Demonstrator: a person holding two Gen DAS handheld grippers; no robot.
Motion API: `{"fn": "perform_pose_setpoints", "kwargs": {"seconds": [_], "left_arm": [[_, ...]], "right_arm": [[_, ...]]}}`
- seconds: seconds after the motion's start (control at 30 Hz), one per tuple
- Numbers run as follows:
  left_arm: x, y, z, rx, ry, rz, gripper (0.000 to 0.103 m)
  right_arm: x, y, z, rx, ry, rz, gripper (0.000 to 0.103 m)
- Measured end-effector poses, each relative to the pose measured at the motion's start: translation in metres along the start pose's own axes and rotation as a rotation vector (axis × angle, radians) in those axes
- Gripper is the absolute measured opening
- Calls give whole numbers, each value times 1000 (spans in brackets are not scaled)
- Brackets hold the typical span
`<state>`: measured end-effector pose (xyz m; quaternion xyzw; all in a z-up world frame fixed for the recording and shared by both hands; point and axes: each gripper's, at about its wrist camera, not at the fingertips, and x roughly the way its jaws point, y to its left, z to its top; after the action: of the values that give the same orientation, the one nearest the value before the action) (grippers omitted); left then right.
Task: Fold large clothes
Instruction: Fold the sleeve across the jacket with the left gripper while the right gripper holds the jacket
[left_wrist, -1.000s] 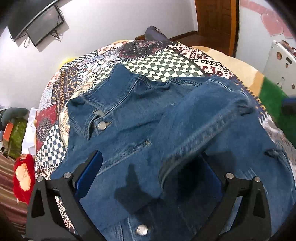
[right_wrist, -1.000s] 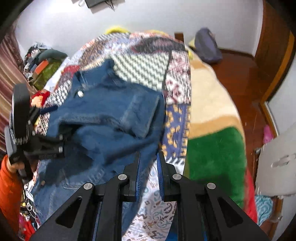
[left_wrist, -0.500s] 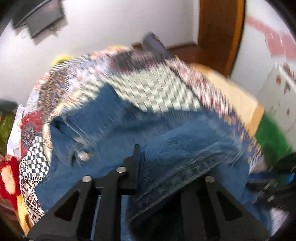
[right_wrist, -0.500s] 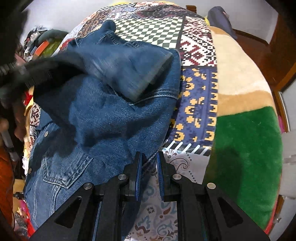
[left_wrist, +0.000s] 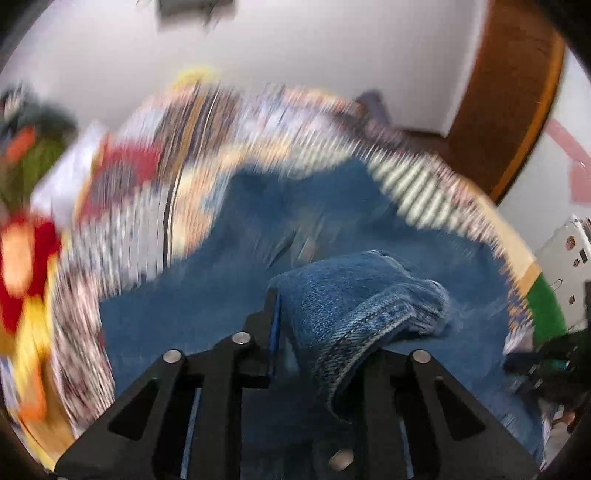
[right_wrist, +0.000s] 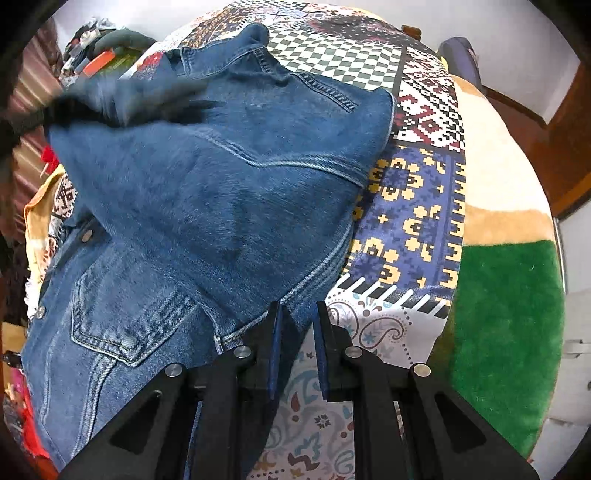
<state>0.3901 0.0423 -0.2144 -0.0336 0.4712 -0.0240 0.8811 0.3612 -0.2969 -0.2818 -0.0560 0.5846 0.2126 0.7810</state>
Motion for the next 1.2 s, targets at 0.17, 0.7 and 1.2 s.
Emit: {"fn": "perform_pose_setpoints", "kwargs": {"seconds": [0.17,0.7,1.2], "left_arm": [[27,42,-60,-151,101,-41,58],[-9,-10,-62,117,116,28,96],[39,-65,-36,377,138,135,89]], "right_arm": [[3,-1,-3,24,21,-14,12],[5,7,-1,63,44,-74,12],[-1,-10,-10,110,33,0,12]]}}
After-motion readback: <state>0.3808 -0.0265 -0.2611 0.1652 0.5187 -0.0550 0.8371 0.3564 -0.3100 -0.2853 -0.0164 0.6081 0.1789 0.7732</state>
